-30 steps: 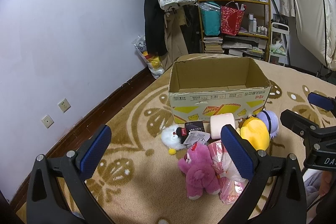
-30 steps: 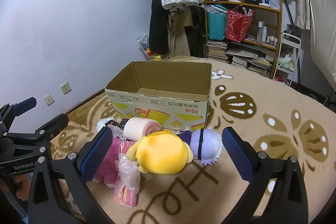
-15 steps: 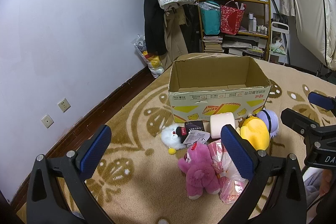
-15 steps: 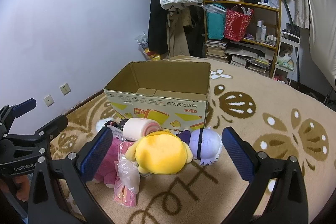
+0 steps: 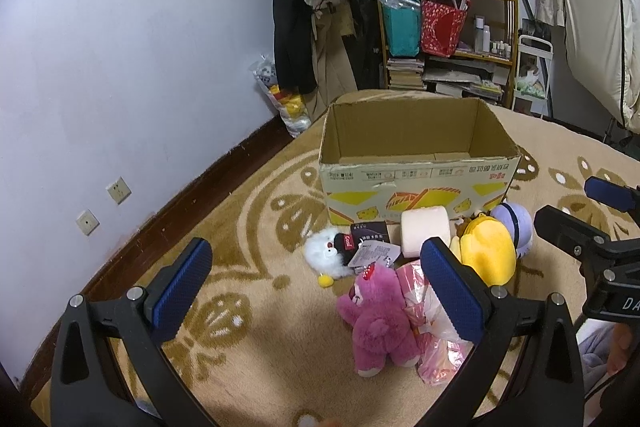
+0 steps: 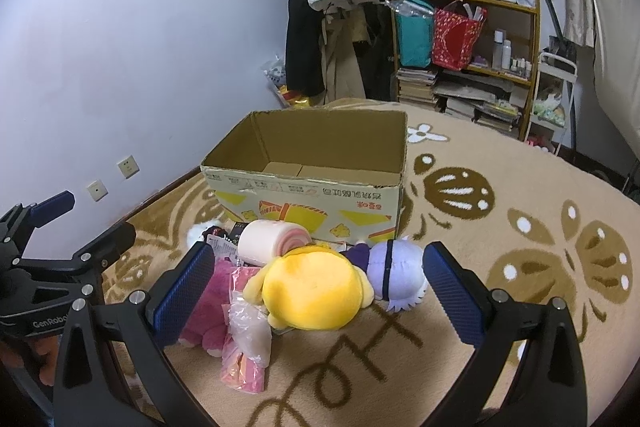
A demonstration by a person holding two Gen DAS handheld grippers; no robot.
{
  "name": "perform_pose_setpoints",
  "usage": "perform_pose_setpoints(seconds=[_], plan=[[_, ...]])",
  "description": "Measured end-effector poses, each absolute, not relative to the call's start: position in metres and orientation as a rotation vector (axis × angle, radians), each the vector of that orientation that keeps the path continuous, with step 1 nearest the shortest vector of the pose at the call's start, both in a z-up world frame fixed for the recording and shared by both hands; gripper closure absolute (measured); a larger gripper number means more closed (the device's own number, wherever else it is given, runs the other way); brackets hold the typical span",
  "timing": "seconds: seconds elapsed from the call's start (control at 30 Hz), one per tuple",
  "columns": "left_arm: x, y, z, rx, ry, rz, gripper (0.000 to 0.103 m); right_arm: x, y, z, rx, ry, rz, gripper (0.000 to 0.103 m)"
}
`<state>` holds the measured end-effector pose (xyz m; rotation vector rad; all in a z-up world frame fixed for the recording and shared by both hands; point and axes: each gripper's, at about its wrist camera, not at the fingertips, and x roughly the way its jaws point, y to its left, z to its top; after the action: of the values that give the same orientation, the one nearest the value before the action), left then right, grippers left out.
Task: Organize soft objects
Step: 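Grasp the pink bear with the left gripper while the right gripper grasps the yellow plush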
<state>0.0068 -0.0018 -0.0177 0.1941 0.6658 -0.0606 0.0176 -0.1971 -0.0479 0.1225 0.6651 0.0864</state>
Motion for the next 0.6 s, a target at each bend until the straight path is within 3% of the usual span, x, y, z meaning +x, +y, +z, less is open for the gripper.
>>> perform_pose_setpoints(seconds=[0.6], plan=[[0.063, 0.002, -0.063, 0.076, 0.945, -0.076, 0.0, 0.064, -0.19, -0.085, 0.16, 0.818, 0.151, 0.0]])
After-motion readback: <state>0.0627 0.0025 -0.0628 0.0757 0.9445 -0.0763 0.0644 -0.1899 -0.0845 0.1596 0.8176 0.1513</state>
